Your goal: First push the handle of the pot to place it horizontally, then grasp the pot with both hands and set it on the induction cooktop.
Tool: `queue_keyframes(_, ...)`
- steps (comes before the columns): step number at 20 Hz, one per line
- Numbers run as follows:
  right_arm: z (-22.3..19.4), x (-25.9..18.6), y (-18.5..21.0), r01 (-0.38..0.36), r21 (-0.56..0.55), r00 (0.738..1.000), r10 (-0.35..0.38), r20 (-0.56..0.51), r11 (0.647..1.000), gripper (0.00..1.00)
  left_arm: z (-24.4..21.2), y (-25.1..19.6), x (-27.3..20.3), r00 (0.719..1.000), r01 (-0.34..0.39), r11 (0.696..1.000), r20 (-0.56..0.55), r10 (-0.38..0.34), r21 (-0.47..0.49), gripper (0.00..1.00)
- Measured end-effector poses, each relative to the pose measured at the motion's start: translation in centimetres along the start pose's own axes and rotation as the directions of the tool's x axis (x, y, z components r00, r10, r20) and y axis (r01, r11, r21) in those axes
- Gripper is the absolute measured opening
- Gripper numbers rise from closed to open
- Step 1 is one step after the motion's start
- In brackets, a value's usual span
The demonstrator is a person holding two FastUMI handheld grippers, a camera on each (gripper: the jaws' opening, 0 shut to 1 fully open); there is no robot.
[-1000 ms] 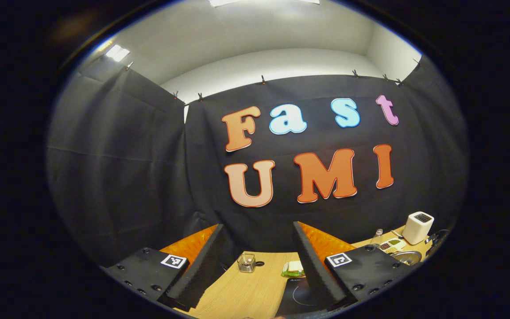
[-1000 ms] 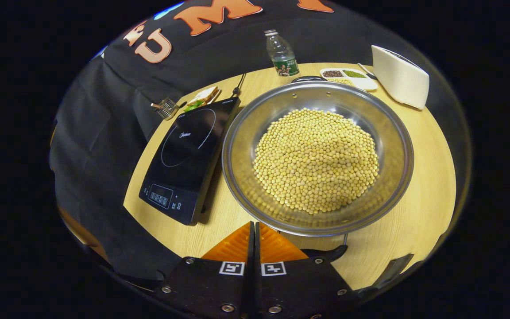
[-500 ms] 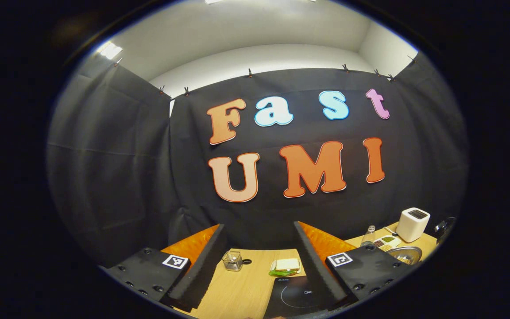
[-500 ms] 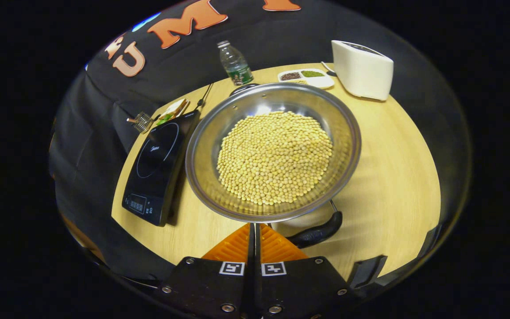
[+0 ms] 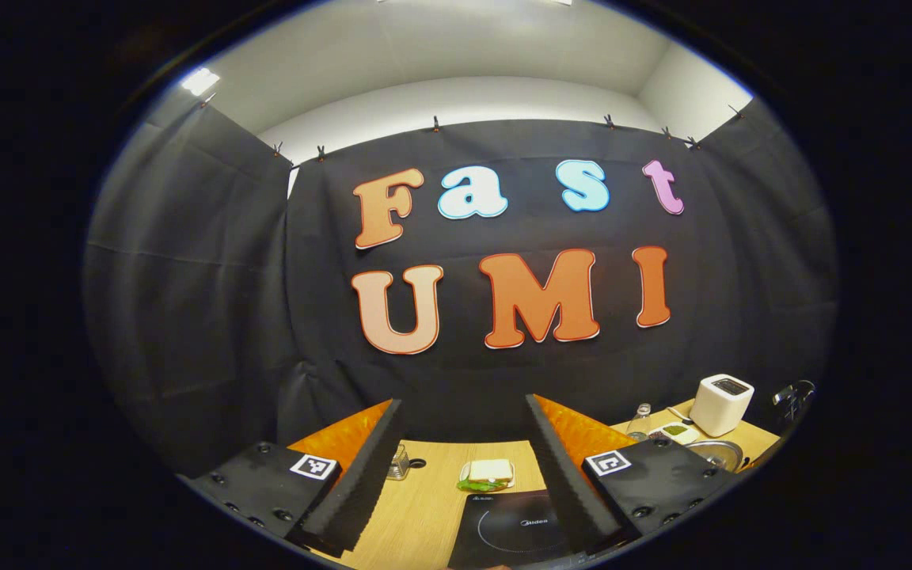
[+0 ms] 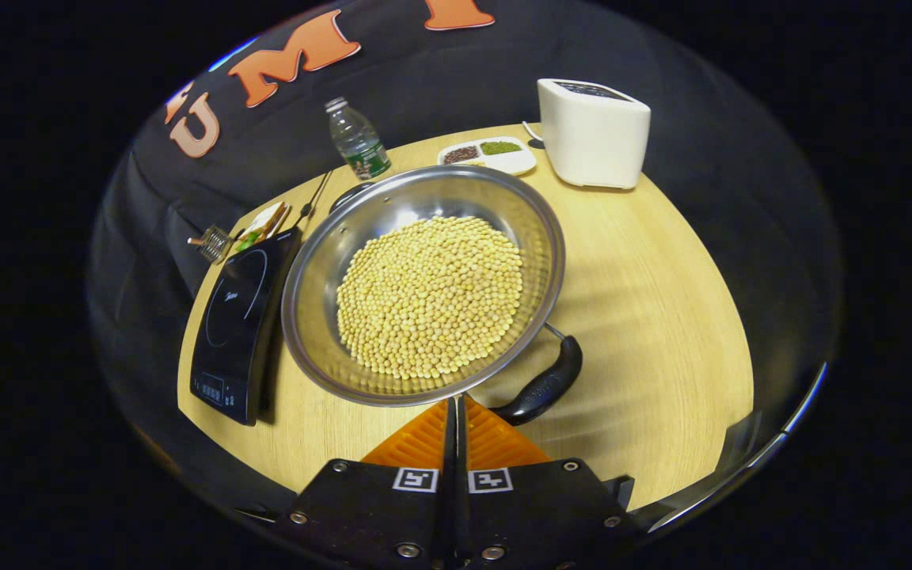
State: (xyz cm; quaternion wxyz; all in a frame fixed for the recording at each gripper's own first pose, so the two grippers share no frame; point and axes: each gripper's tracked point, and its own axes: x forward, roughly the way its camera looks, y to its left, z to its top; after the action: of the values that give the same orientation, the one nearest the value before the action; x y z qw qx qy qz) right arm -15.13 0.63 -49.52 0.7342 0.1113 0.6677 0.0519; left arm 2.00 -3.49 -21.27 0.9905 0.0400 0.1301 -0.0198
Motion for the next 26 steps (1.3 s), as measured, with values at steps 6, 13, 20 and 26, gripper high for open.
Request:
queue_keyframes(6,2.8,0.3,-2.8,0.071,0.049,0.997,-0.072,0.033,0.996,0.0,-1.0,-2.6,-0.8,0.999,0.052,0.998,0.011,-0.053,0.039,1.0)
queue_keyframes(13,4.9,1.1,-4.0,0.149,0.025,0.987,-0.15,0.056,0.989,0.0,-1.1,-3.4,-1.7,0.997,0.071,0.996,0.008,-0.072,0.051,1.0)
queue_keyframes(20,7.2,2.2,-5.0,0.179,0.073,0.982,-0.182,0.045,0.981,0.0,-3.2,-2.6,-2.1,0.999,0.046,0.997,-0.021,-0.045,0.064,1.0)
queue_keyframes(26,9.2,3.3,-5.3,0.186,0.105,0.981,-0.19,0.032,0.977,0.0,-4.6,-1.9,-2.1,0.998,0.042,0.998,-0.054,-0.039,0.05,0.99)
